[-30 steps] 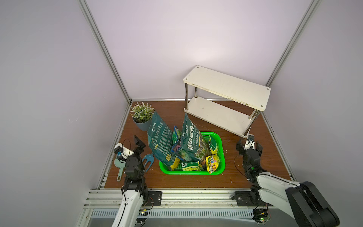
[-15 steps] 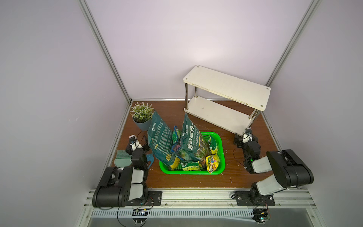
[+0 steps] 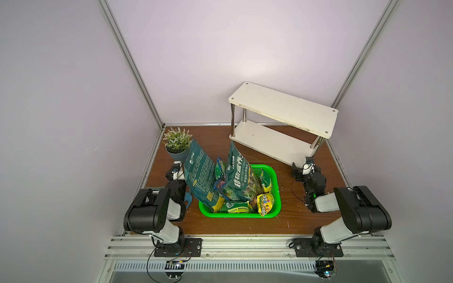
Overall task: Take down the fertilizer bag from the shelf
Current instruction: Reset both arms
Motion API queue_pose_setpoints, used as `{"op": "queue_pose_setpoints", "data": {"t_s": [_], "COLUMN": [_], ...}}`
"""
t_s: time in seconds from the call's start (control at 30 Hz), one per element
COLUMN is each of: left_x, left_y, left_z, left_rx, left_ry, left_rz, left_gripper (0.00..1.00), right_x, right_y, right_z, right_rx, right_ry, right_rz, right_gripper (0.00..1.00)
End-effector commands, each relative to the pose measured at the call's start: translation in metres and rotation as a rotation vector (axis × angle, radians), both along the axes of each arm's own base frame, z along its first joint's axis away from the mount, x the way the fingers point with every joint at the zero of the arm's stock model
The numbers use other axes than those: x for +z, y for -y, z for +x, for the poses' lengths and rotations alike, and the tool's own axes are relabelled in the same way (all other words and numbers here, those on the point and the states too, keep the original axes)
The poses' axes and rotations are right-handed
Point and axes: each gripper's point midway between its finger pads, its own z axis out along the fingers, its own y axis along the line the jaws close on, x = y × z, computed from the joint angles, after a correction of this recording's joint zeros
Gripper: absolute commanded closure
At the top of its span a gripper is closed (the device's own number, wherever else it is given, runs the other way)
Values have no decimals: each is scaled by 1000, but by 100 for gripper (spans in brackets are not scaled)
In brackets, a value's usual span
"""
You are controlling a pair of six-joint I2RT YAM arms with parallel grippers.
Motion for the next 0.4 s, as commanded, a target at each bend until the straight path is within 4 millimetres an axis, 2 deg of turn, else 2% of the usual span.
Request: {"op": "queue_pose_setpoints", "data": {"t_s": [0.0,0.37], "left_x": [-6,-7], "left_y": [8,8], "left_z": [16,18], "left_rx": [-66,-63], "left_ry": [-50,-61], "left_rz": [30,32], "left_gripper": [0,0], "right_x": [16,15], "right_y": [-2,-2], "right_z": [2,3], "right_rx": [14,20], "right_ry": [55,49], "right_rz": [8,12], "right_gripper": [1,1]}}
